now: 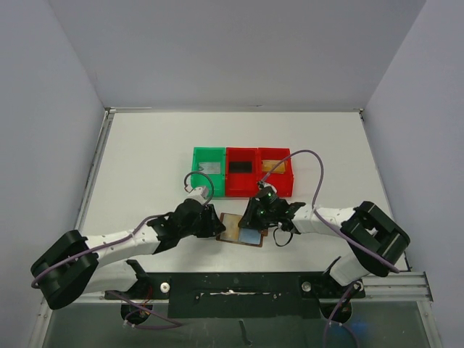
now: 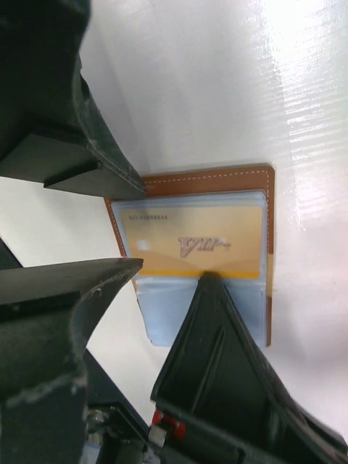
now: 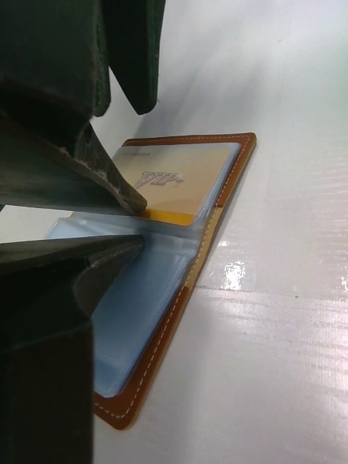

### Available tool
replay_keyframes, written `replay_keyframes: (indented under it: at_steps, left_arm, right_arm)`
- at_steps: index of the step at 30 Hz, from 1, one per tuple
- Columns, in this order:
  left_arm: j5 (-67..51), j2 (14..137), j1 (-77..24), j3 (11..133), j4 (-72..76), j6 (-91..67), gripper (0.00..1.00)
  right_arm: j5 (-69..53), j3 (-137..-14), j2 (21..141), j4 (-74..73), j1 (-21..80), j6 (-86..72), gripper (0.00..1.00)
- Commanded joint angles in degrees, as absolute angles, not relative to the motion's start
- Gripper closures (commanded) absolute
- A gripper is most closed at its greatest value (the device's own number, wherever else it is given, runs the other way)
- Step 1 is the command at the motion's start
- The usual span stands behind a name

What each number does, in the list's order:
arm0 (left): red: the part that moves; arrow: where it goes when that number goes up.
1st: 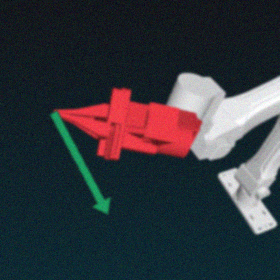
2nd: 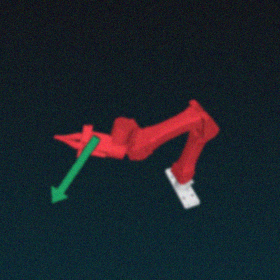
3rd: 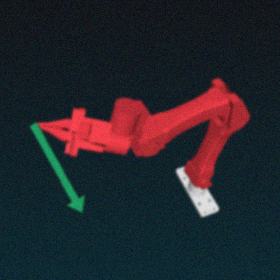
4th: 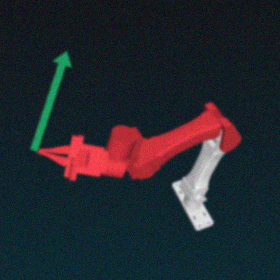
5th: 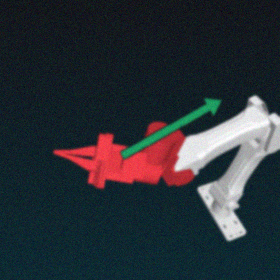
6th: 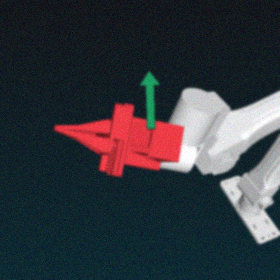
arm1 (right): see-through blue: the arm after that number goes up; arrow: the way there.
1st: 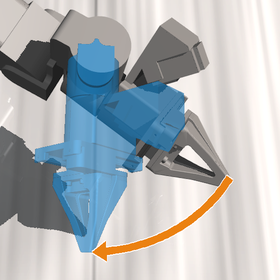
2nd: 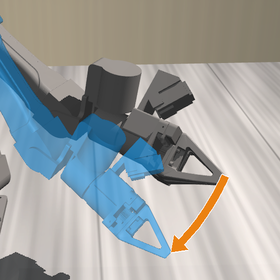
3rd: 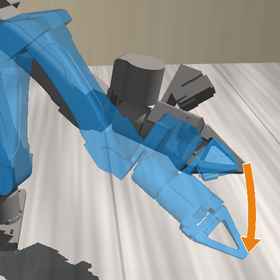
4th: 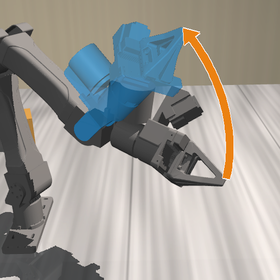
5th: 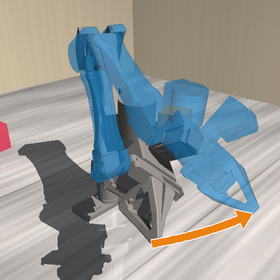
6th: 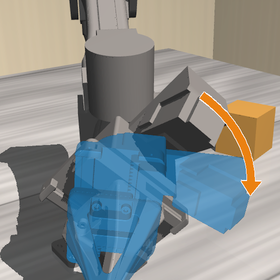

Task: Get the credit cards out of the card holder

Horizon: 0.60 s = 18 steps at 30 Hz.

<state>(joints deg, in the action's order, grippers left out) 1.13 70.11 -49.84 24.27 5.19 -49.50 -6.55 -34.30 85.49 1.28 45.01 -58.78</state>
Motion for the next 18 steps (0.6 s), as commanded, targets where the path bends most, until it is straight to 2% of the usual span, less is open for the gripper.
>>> replay_keyframes:
  at_steps: [1, 6, 12, 18]
  left_arm:
    - [1.7, 66.9, -50.0, 23.0, 11.7, -50.5, 0.6]
    - [1.8, 69.4, -50.0, 23.0, 12.9, -50.6, 0.57]
    - [0.5, 74.8, -50.0, 24.3, 15.0, -50.6, 0.58]
    - [0.6, 77.8, -50.0, 25.6, 12.6, -49.5, 0.75]
  right_arm:
    - [-6.7, -35.7, 87.5, 3.5, 45.3, -59.5, 0.79]
    - [-6.7, -35.7, 87.4, 3.8, 45.4, -59.7, 0.79]
    - [-7.0, -35.9, 88.1, 4.0, 45.4, -59.9, 0.79]
    - [-7.9, -36.3, 88.9, 4.9, 45.4, -59.9, 0.77]
